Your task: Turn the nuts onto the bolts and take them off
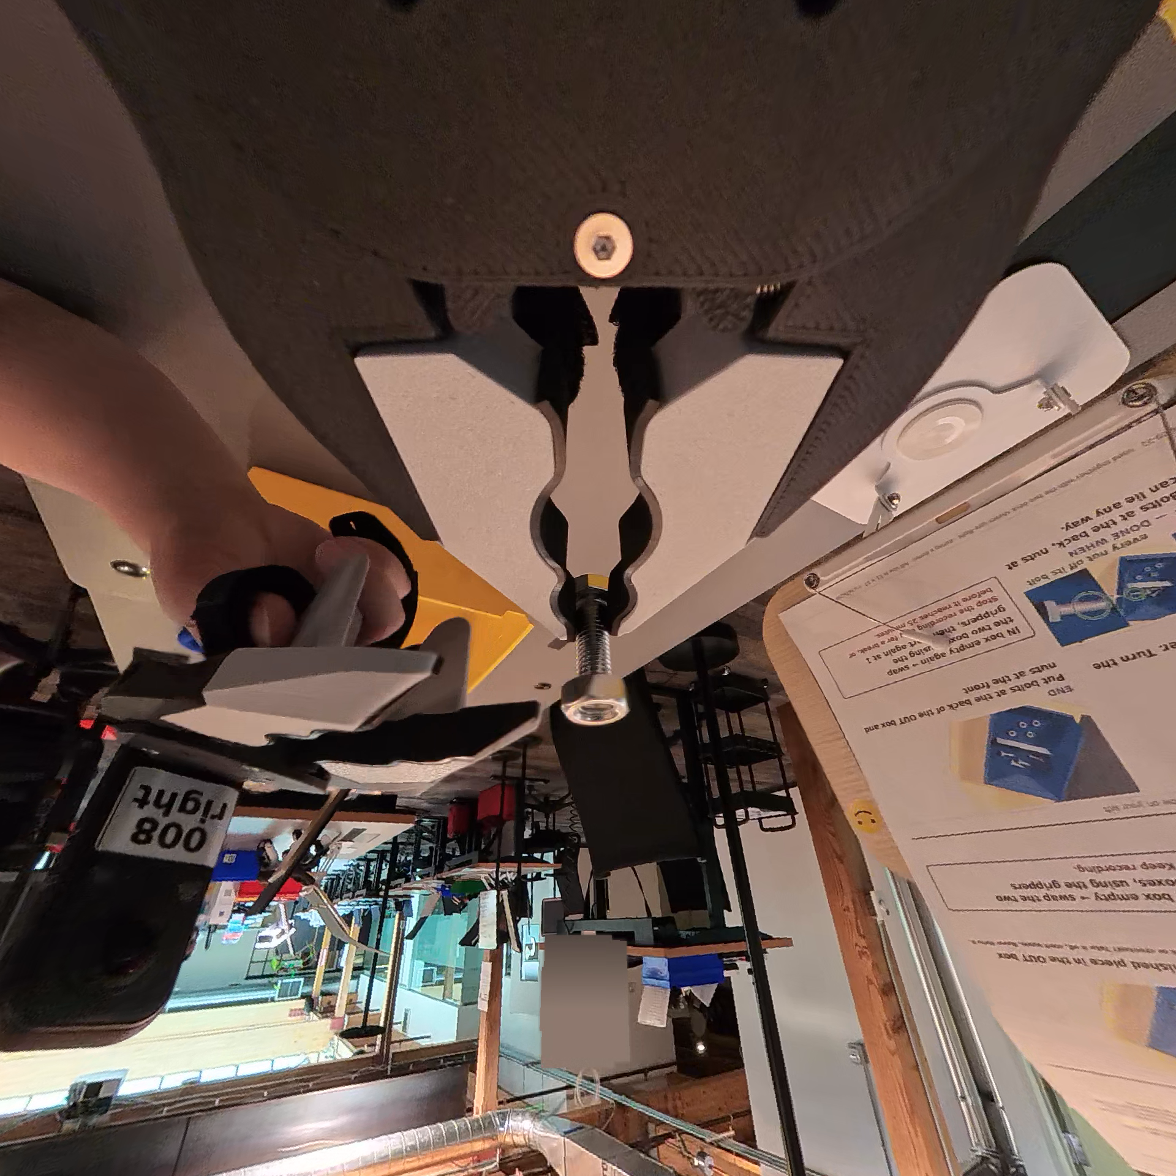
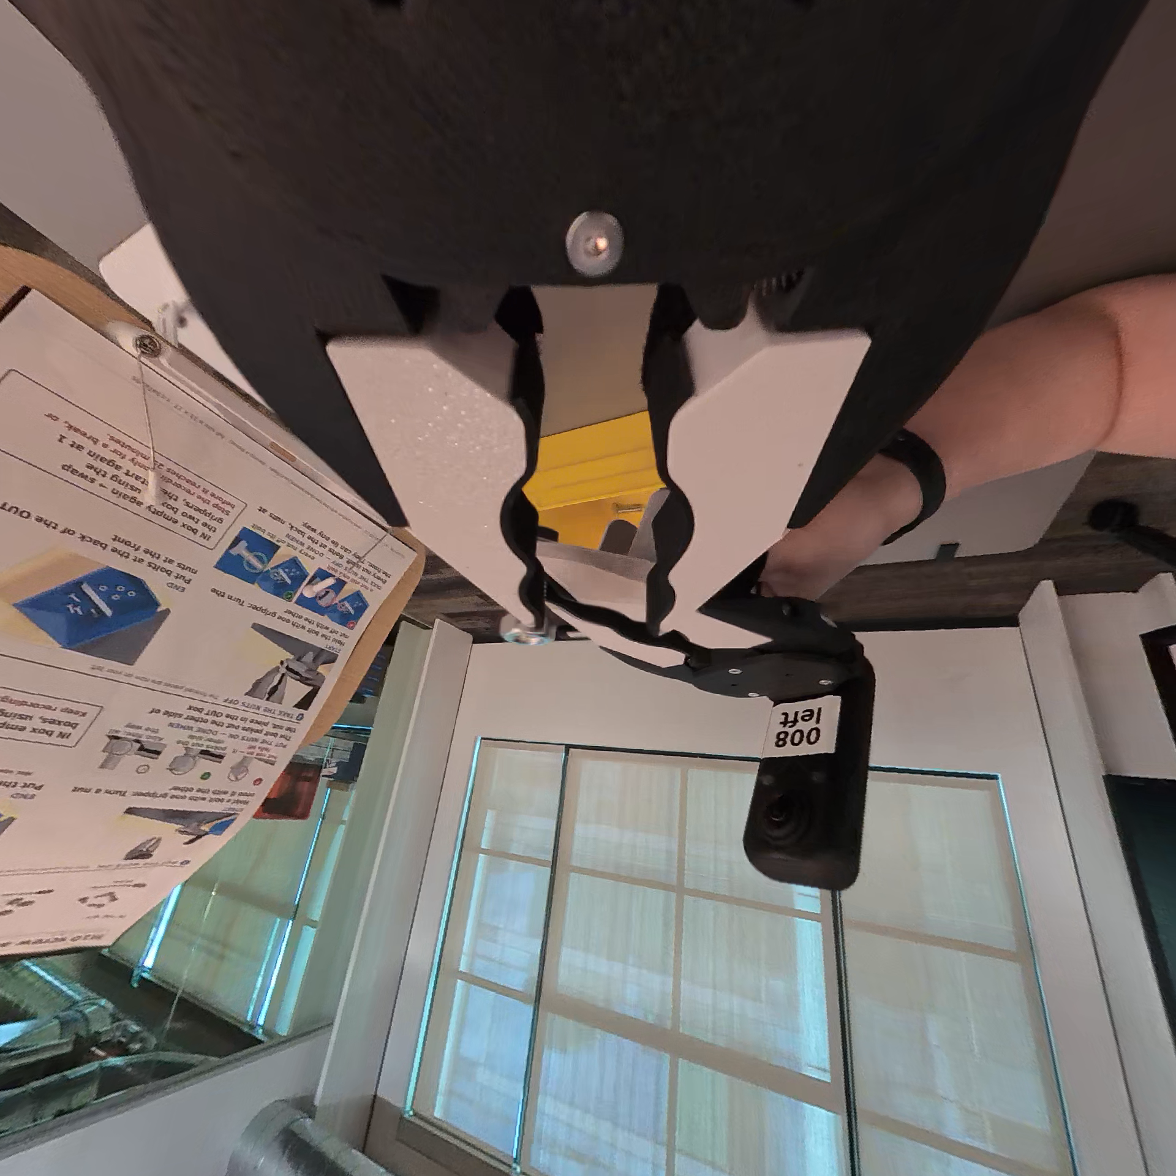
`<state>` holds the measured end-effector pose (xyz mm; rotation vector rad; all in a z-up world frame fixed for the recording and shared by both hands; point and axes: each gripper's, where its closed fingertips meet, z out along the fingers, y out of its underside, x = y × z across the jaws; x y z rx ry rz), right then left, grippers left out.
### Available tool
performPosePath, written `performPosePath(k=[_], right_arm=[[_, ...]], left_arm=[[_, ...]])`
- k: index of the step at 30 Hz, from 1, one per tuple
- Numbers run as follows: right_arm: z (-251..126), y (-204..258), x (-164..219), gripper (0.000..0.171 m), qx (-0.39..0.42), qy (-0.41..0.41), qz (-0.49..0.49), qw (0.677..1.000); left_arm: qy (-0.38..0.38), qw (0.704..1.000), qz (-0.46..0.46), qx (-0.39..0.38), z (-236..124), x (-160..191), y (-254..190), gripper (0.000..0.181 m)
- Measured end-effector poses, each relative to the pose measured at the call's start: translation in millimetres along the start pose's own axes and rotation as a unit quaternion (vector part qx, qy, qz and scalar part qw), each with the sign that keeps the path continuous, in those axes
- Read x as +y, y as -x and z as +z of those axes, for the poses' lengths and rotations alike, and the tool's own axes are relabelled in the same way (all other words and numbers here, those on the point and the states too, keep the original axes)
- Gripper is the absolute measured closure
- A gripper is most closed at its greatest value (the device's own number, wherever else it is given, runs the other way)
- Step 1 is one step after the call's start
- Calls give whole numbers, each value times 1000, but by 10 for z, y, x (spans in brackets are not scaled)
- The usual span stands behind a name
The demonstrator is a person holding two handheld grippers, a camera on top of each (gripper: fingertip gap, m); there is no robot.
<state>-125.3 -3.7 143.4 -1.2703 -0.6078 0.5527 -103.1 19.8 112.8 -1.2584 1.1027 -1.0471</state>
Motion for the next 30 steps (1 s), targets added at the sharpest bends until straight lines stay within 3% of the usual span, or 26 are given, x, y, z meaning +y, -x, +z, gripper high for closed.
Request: performPosePath(k=[4,6,9,11,15,18,19,21,22,26,30], right_arm=[[16,-61,6,115,16,-1,4,1000],[37,-40,32,114,11,4,2,1000],[23,-16,30,124,3,7,0,1000],[-21,30,-10,149,-16,1,-3,1000],[-10,-53,-18,118,8,-1,0,1000],[36,18,61,113,-12,21,-2,1000],[31,17,49,115,-10,19,-4,1000],[-22,42,-12,145,-16,4,-15,1000],[-38,57,-40,148,-22,-1,-10,1000],[-12,-34,-23,111,-1,1,8,1000],[28,31,48,114,-24,17,21,999]], left_arm=[[0,1000,2,11,11,-4,-55,174],[5,1000,12,13,29,9,-91,174],[6,1000,13,6,23,10,-66,174],[2,1000,4,6,4,-4,-33,174],[6,1000,5,13,20,9,-68,174],[8,1000,14,13,33,16,-97,174],[8,1000,14,12,28,12,-88,174],[3,1000,8,6,3,-8,-43,174],[3,1000,4,5,-7,-11,-24,174],[4,1000,-1,17,8,-3,-66,174],[10,1000,13,15,31,17,-102,174]])
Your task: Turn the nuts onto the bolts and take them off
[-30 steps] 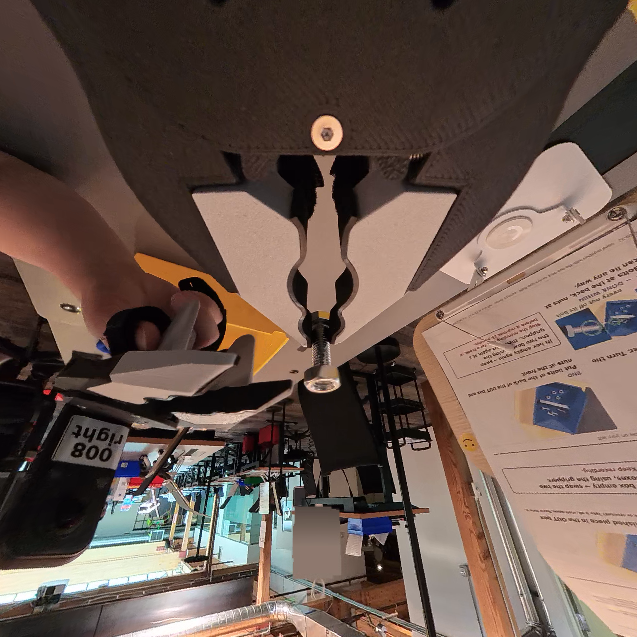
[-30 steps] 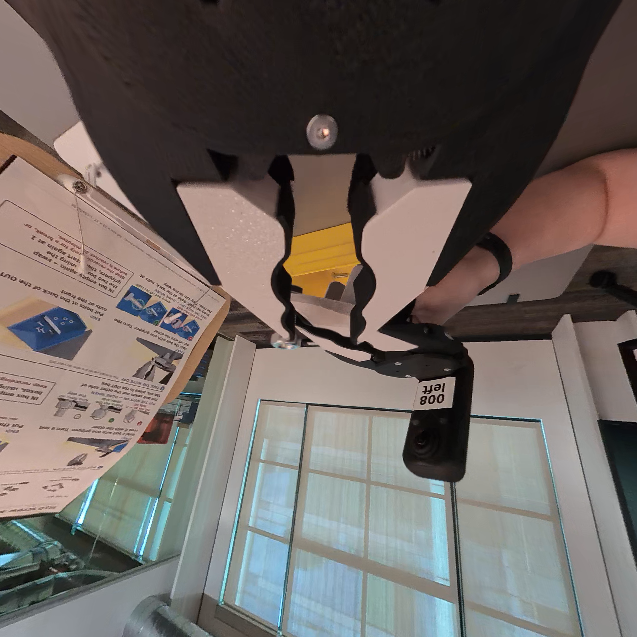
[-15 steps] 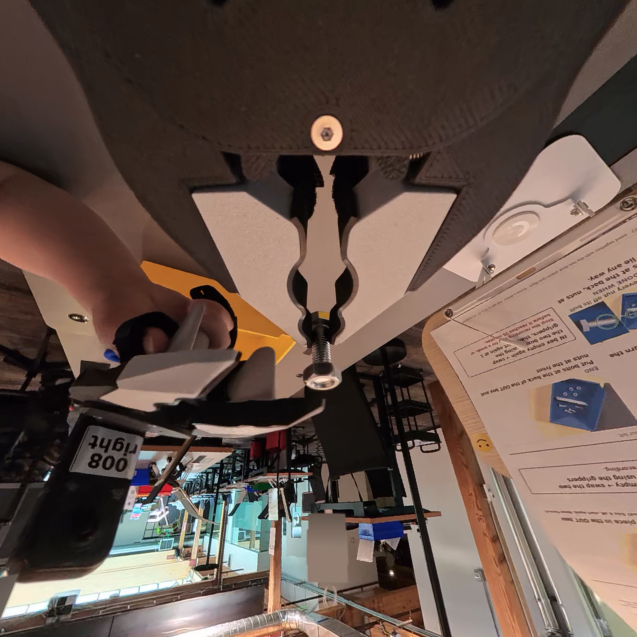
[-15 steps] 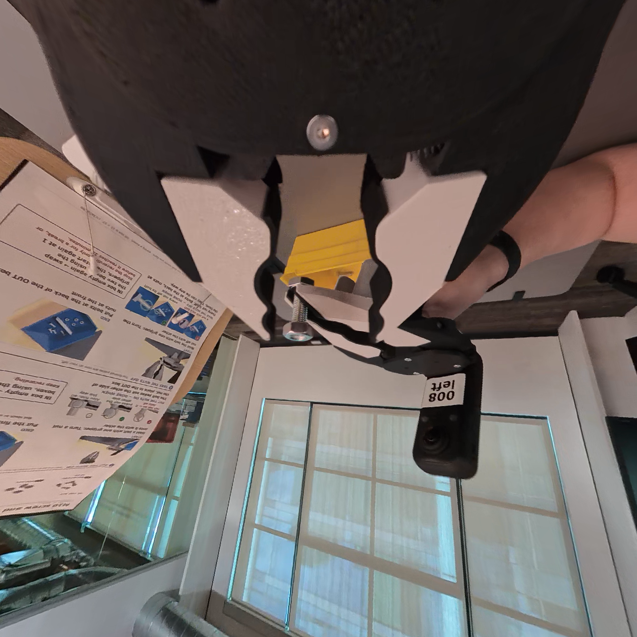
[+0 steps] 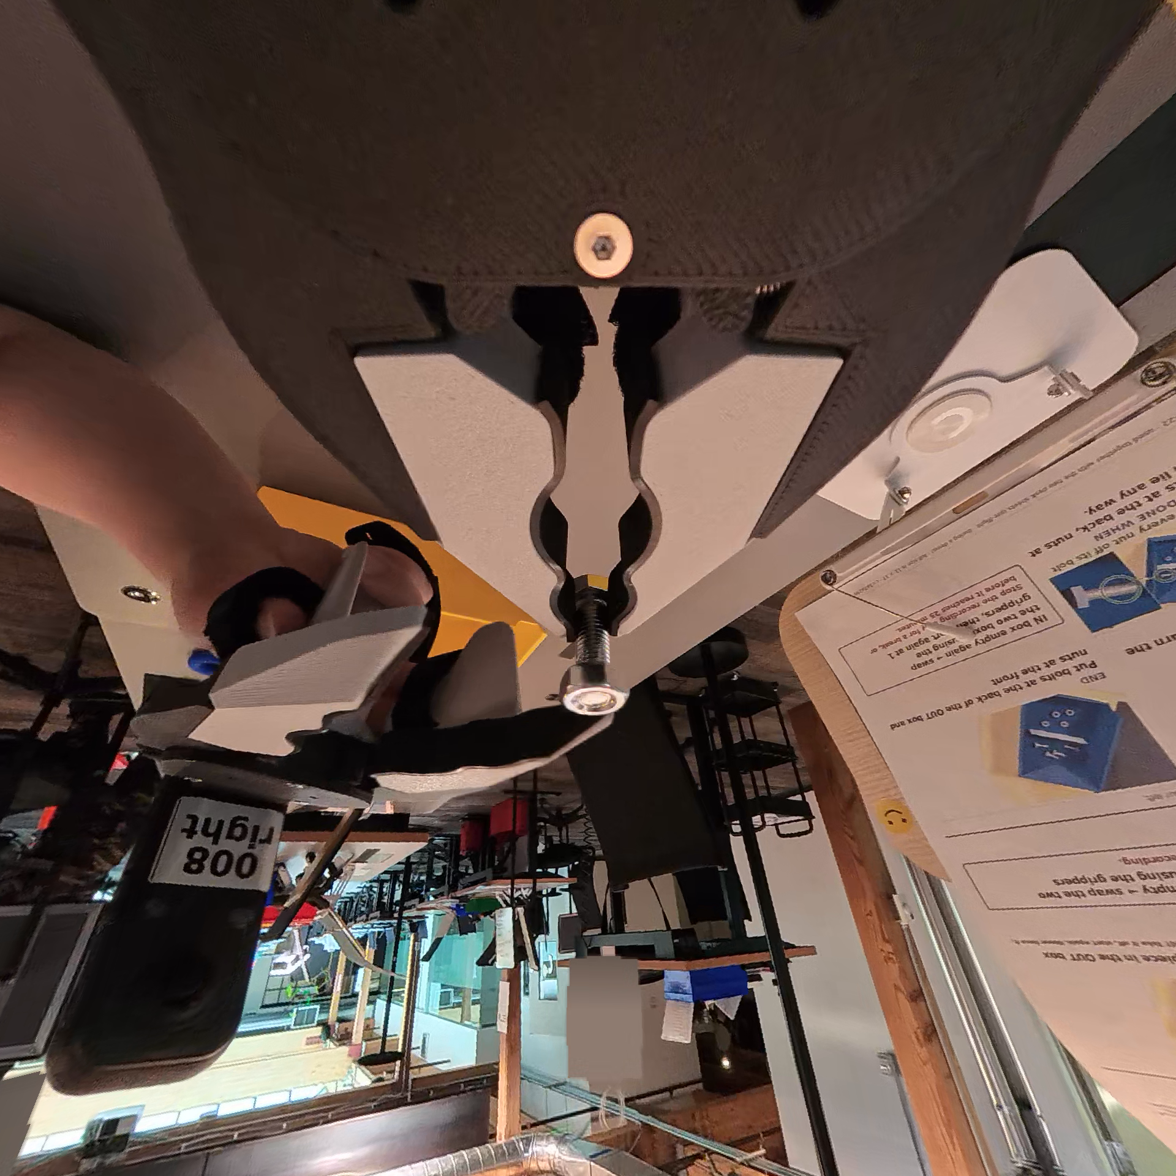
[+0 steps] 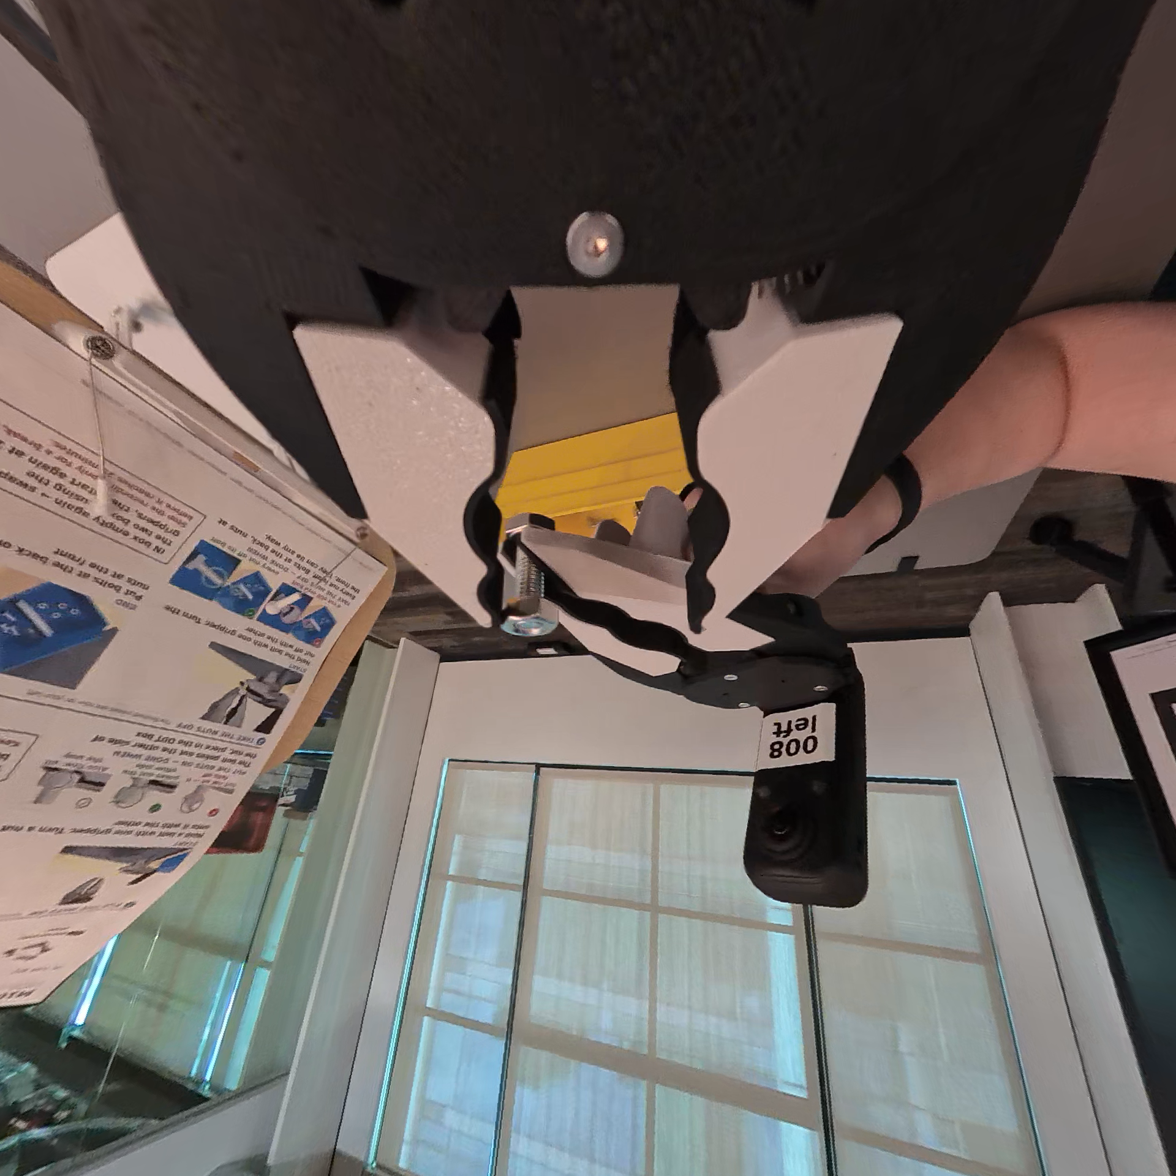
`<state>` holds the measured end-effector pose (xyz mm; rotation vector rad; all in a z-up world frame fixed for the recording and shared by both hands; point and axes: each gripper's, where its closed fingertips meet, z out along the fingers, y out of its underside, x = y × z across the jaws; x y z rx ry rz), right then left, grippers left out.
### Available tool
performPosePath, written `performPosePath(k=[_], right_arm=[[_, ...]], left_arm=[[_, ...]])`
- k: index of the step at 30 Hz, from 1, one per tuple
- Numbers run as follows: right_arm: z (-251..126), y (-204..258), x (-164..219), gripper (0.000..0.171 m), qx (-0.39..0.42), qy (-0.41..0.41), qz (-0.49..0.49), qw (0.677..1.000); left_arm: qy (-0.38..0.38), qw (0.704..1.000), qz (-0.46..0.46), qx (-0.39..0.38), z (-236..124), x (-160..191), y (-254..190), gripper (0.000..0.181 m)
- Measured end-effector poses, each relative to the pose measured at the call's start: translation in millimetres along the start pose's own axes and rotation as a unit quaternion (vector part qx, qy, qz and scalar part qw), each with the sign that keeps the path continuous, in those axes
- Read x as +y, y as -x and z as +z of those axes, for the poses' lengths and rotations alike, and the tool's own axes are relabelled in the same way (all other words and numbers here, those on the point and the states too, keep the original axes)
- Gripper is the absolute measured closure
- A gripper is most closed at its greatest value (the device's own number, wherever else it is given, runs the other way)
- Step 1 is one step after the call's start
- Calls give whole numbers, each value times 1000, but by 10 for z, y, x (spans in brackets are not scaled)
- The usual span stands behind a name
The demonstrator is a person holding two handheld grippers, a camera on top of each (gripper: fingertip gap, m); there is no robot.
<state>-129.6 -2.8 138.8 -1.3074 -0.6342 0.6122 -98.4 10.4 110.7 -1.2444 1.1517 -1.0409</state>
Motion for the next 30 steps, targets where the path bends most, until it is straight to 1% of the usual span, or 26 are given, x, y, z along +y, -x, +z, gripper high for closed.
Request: performPosePath(k=[1,3,4,5,7,8,11,12,13,14,15,16,19,20,24,25,26,27,28,30], right_arm=[[-12,-13,-6,118,4,1,1,1000],[-62,44,-47,145,-18,-5,-3,1000],[-74,35,-70,144,-17,-10,3,1000],[-77,12,-78,139,-11,-12,6,1000],[-57,-35,-62,120,4,-11,6,1000],[-41,-39,-42,115,5,-8,5,1000],[-6,2,2,113,-6,2,7,1000],[-14,-7,-4,116,-3,1,4,1000],[-38,-20,-16,124,1,2,-1,1000],[-74,3,-31,149,-8,2,-9,1000],[-105,46,-60,161,-25,-4,-8,1000],[-119,27,-93,157,-22,-11,2,1000],[-93,-67,-67,122,5,-8,7,1000],[-70,-74,-40,114,8,-3,4,1000],[-32,17,19,117,-13,17,-1,1000],[-59,10,-5,126,-9,13,-11,1000],[-98,68,-33,156,-28,7,-24,999],[-125,90,-81,163,-35,-4,-20,999],[-136,71,-111,159,-30,-10,-11,999],[-122,1,-101,135,-11,-8,-1,1000]], left_arm=[[-1,1000,-2,-2,-7,-3,16,174],[-6,1000,-11,-5,-34,-21,62,174],[-8,1000,-16,-4,-42,-26,74,174],[-8,1000,-18,-2,-44,-26,74,174],[-7,1000,-17,3,-31,-23,41,174],[-5,1000,-13,6,-19,-17,14,174],[-2,1000,-4,7,-1,-6,-21,174],[-2,1000,-5,5,-5,-8,-11,174],[-4,1000,-8,4,-14,-13,5,174],[-6,1000,-13,3,-25,-22,26,174],[-9,1000,-17,3,-34,-28,40,174],[-10,1000,-20,5,-38,-30,39,175],[-7,1000,-16,14,-16,-25,-25,174],[-4,1000,-11,16,-7,-20,-49,174],[-4,1000,-6,11,-17,-27,-37,174],[-6,1000,-11,9,-31,-35,-12,174],[-9,1000,-15,3,-47,-45,25,174],[-11,1000,-18,0,-61,-50,54,174],[-11,1000,-22,3,-66,-50,61,174],[-14,999,-32,16,-63,-57,28,175]])
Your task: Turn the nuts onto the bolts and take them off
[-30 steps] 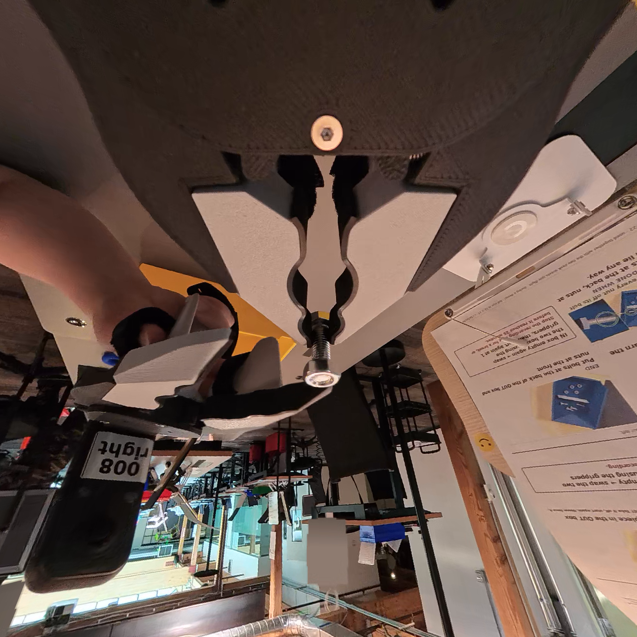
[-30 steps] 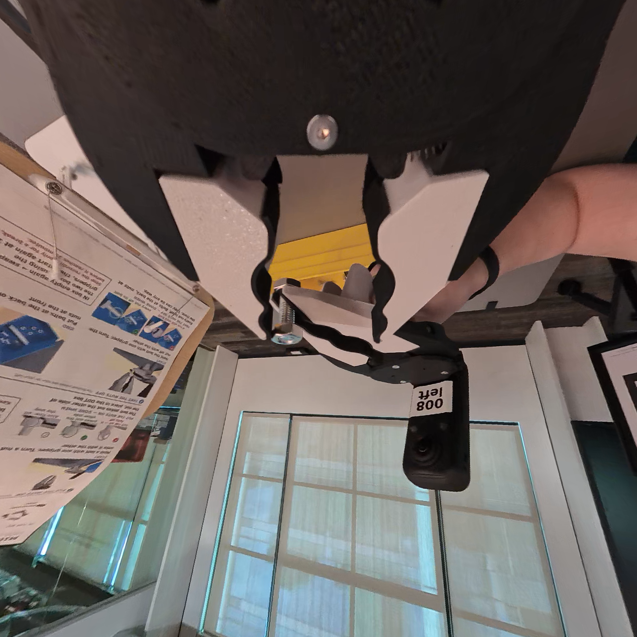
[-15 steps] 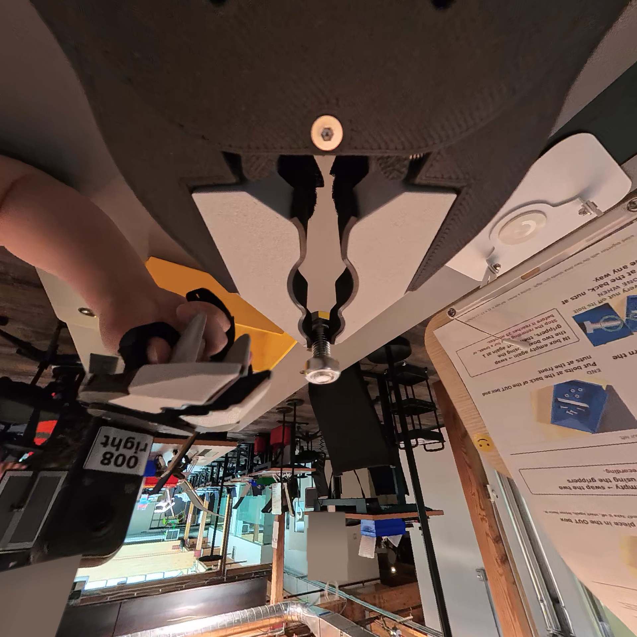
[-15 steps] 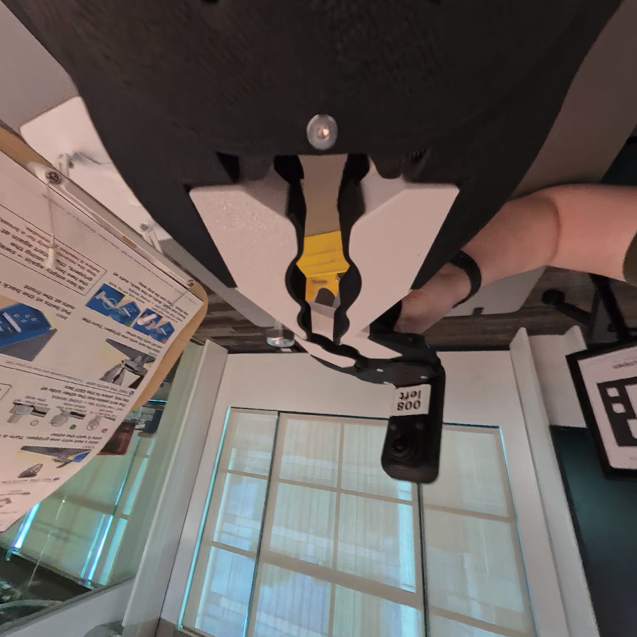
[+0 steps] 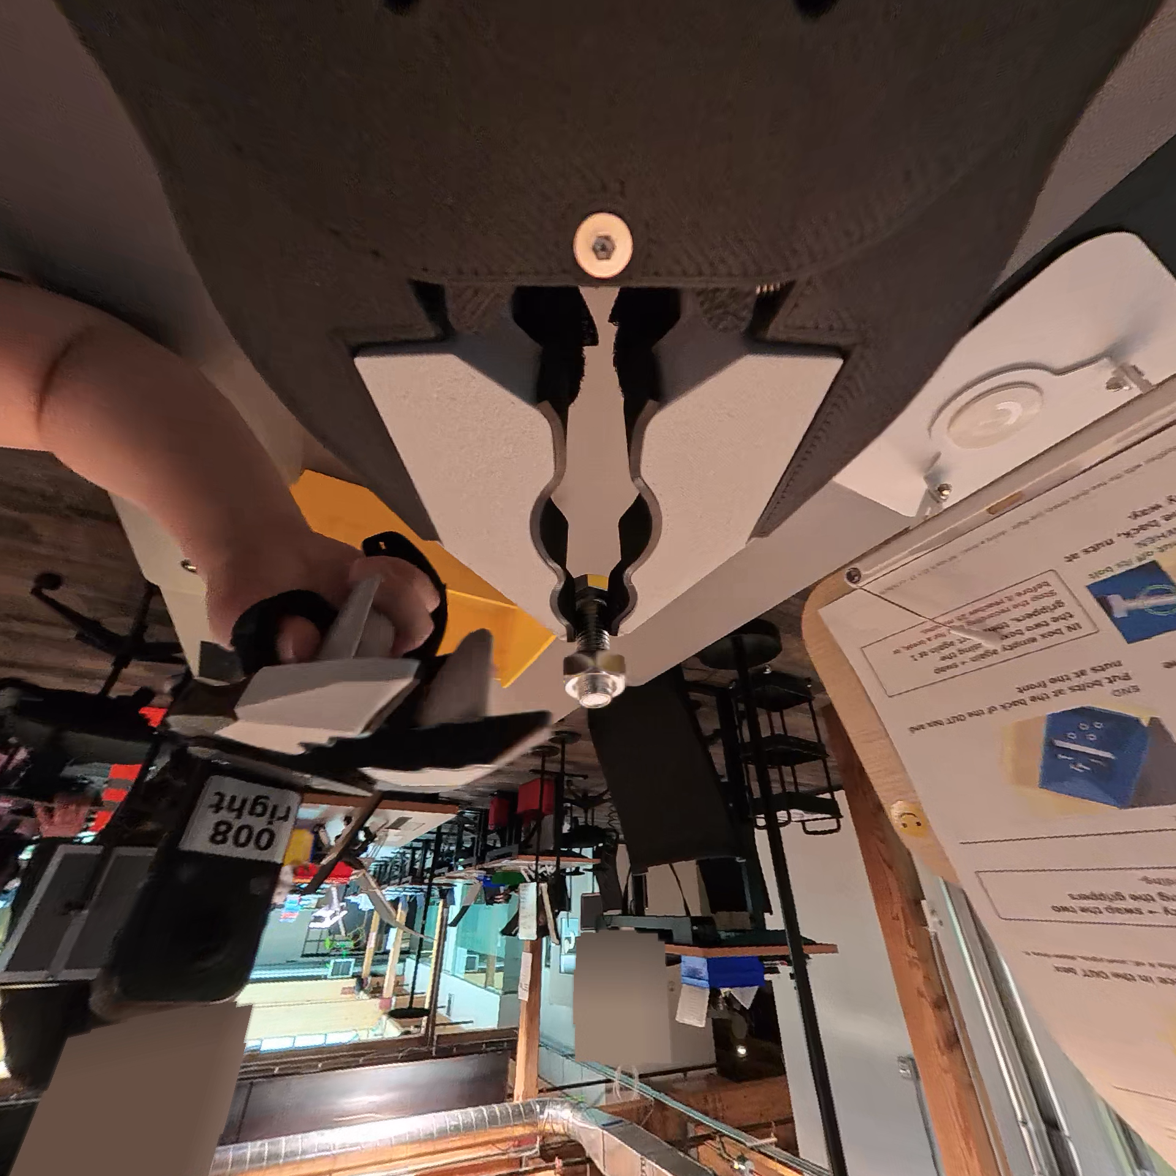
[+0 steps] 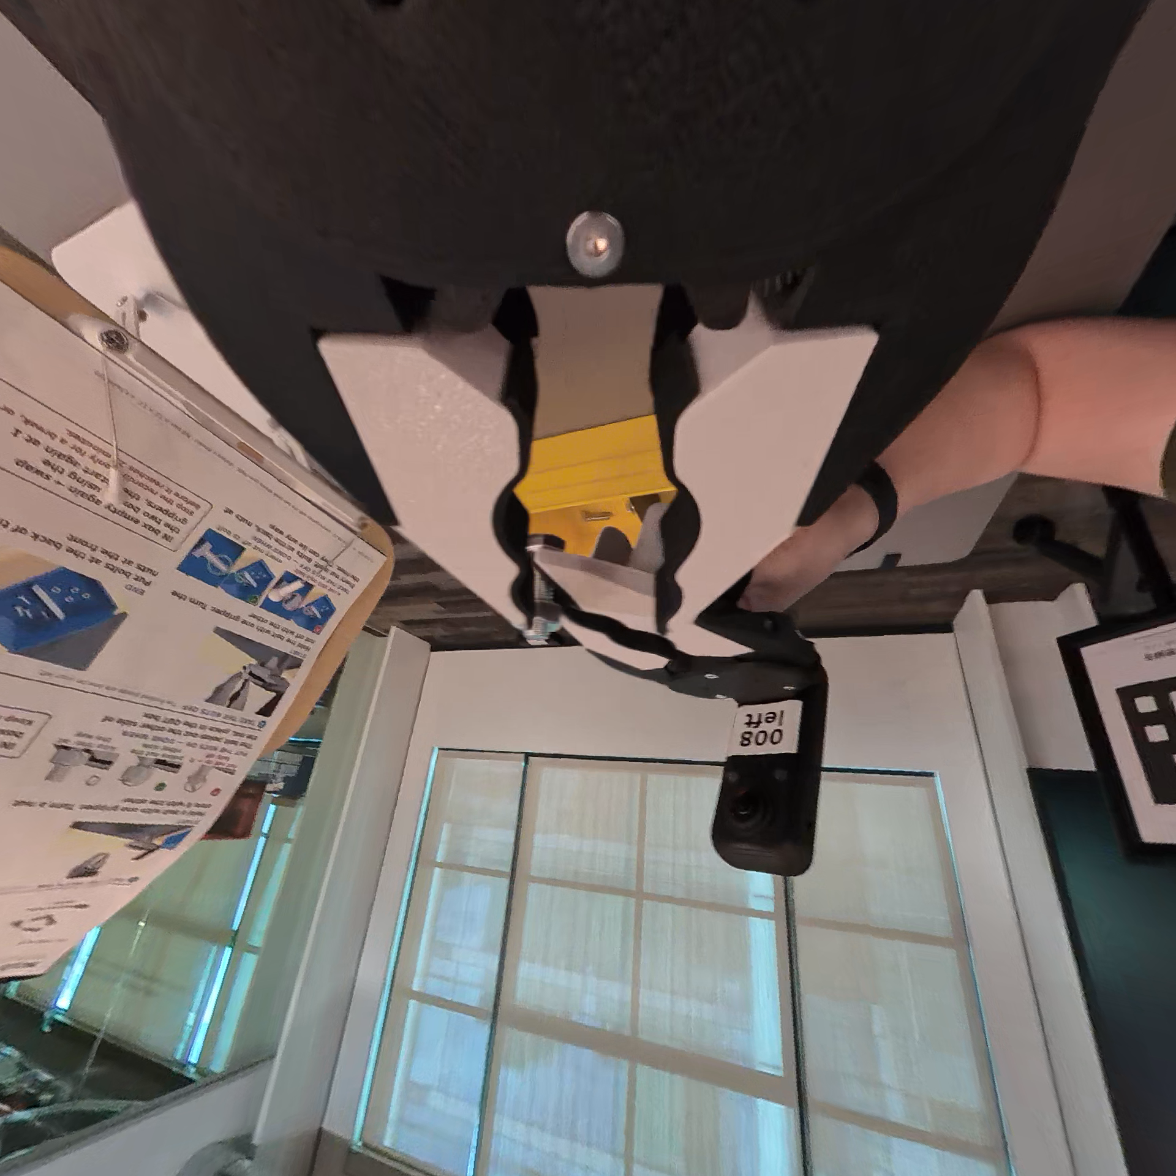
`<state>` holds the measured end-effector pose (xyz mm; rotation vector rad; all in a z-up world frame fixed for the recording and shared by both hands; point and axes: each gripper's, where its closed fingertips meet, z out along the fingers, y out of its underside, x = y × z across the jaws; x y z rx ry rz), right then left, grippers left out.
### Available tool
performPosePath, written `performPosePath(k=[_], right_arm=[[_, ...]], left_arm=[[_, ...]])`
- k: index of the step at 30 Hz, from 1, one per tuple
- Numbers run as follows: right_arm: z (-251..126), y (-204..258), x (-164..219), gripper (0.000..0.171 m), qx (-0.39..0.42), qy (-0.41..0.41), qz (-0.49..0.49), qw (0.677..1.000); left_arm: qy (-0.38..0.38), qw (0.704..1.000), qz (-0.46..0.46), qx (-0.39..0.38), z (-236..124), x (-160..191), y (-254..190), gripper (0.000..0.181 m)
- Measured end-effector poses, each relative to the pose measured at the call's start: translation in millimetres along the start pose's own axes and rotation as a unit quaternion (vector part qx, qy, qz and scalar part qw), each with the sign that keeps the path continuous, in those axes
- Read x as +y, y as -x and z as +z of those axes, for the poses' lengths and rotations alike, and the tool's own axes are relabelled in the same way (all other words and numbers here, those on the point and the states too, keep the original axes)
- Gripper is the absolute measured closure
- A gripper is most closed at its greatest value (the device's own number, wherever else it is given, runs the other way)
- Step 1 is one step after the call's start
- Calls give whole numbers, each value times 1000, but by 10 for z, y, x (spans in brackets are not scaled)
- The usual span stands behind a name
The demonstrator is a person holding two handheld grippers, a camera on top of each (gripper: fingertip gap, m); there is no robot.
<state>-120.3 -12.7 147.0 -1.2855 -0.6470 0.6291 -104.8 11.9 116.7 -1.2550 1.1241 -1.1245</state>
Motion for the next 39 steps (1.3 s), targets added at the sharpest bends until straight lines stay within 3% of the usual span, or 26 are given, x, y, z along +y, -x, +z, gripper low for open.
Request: performPosePath(k=[2,6,10,13,14,16,19,21,25,27,31,34,39], right_arm=[[31,-67,49,118,19,7,1,1000],[77,8,102,118,-4,19,9,1000],[-22,143,-41,160,-44,-5,2,999],[6,-30,9,119,14,8,-4,1000],[30,-53,51,111,20,16,-3,1000],[79,-11,132,111,2,31,9,999],[78,35,128,115,-10,36,20,999],[-5,206,33,120,-65,23,3,998],[-41,29,-57,130,-8,4,16,1000],[1,-44,38,120,8,19,15,1000],[57,-3,131,121,-7,39,30,999],[-56,-52,30,161,5,24,1,1000],[-90,-127,-33,150,19,6,26,999]], left_arm=[[1,1000,-2,14,18,4,-63,174],[5,1000,4,9,30,16,-65,174],[-4,1000,-15,1,-22,-10,46,174],[-2,1000,-19,16,1,-2,-20,175],[1,1000,-14,19,17,9,-53,175],[6,1000,-4,20,44,28,-95,174],[6,1000,-4,11,31,26,-51,174],[1,1000,-10,0,1,9,20,174],[-2,1000,-20,18,4,-1,-30,174],[4,1000,-13,27,32,15,-97,174],[8,1000,-6,26,49,32,-123,174],[4,1000,-12,20,28,16,-76,174],[16,999,-9,36,65,56,-169,174]])
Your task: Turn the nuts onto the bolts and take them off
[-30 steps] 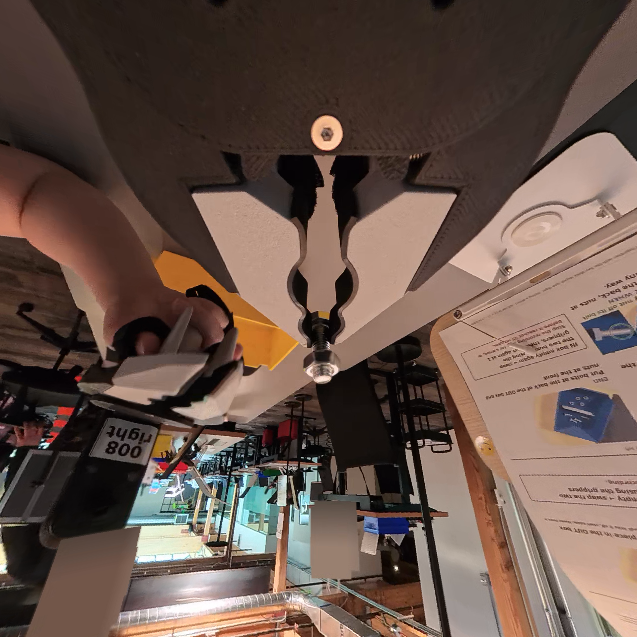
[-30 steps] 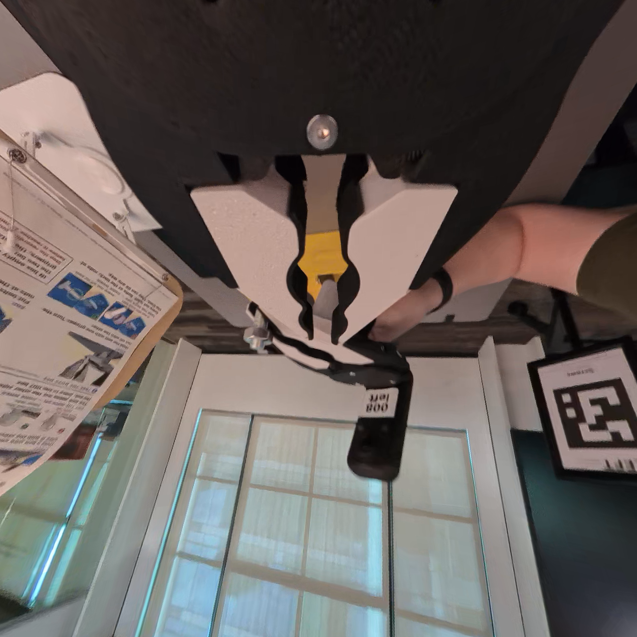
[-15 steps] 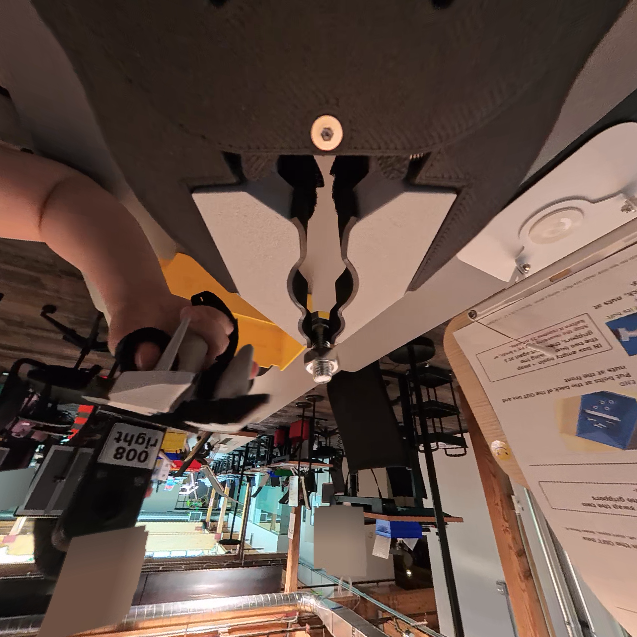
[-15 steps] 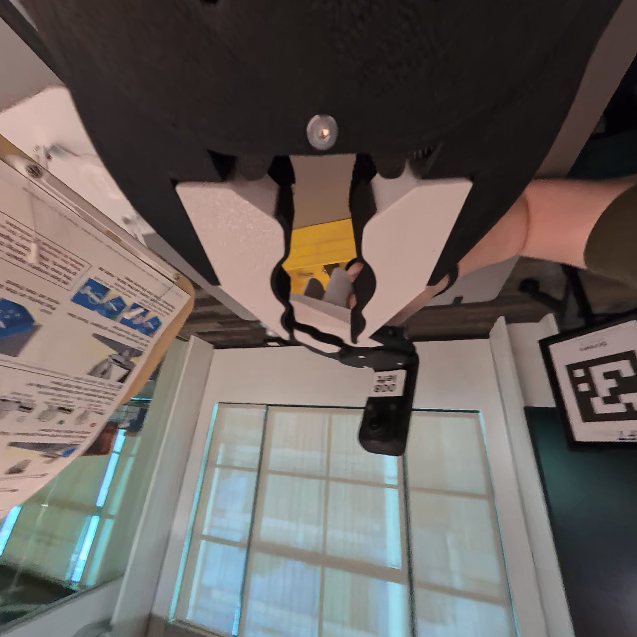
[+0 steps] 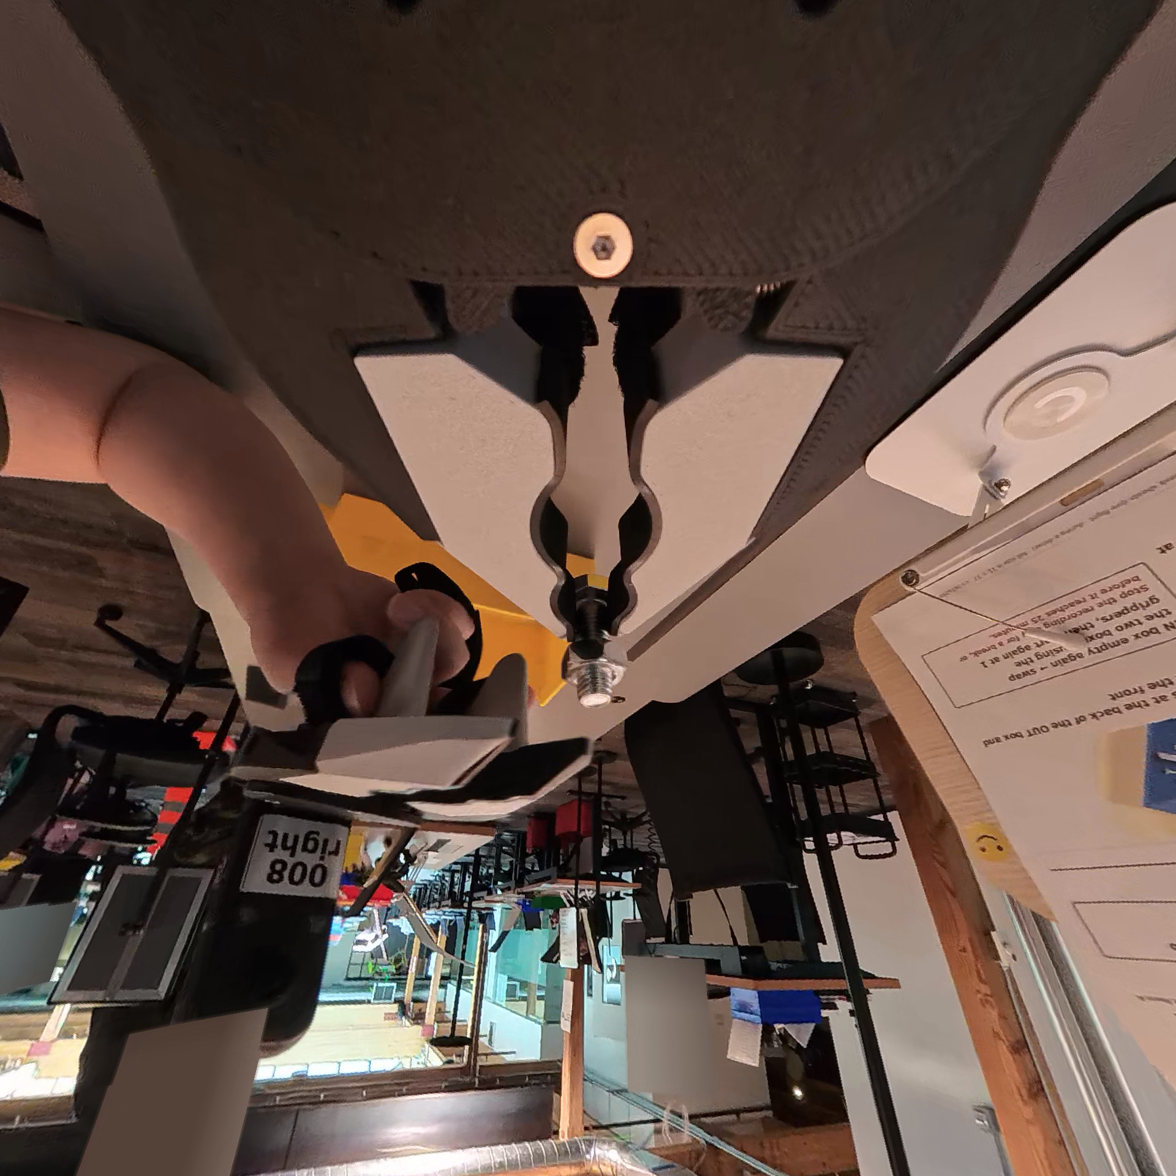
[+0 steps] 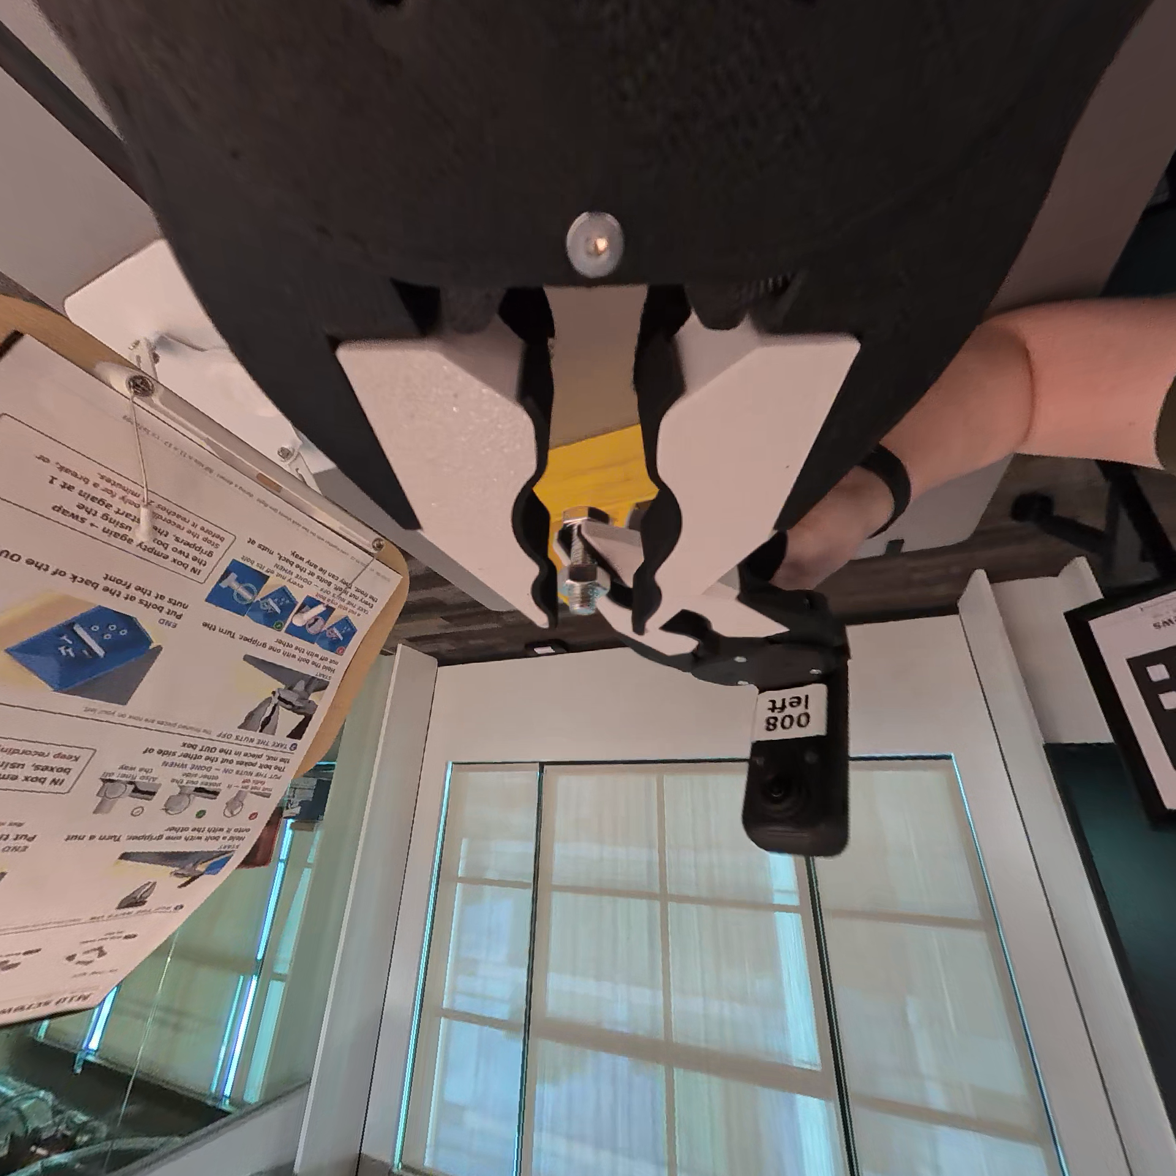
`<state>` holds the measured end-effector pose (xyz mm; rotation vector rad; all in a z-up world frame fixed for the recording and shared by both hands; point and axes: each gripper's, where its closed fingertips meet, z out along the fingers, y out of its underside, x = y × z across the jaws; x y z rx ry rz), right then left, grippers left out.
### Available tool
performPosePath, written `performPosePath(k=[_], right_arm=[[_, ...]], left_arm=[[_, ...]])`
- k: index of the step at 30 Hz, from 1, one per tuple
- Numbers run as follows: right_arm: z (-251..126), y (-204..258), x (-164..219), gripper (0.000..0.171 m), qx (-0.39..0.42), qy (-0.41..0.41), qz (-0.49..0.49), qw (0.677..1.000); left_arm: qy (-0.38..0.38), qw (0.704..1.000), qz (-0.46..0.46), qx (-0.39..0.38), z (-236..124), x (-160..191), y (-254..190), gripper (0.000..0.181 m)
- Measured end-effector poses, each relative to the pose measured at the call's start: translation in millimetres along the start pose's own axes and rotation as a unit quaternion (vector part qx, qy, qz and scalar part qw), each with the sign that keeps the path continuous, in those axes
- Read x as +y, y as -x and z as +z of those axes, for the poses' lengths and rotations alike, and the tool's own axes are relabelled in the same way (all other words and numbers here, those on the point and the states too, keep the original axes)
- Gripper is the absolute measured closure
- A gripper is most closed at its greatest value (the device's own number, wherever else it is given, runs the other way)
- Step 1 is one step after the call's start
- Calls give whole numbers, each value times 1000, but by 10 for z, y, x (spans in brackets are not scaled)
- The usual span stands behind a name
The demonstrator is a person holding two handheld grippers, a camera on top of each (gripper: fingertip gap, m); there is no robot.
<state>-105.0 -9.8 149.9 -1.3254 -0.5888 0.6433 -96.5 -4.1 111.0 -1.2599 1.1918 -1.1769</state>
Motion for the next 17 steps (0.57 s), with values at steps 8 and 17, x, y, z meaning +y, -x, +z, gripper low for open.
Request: performPosePath(k=[8,17], right_arm=[[60,-27,167,161,9,47,-17,999],[-518,-400,39,163,122,150,-101,976]], left_arm=[[10,1000,16,9,44,35,-90,174],[10,1000,7,8,26,-23,-109,117]])
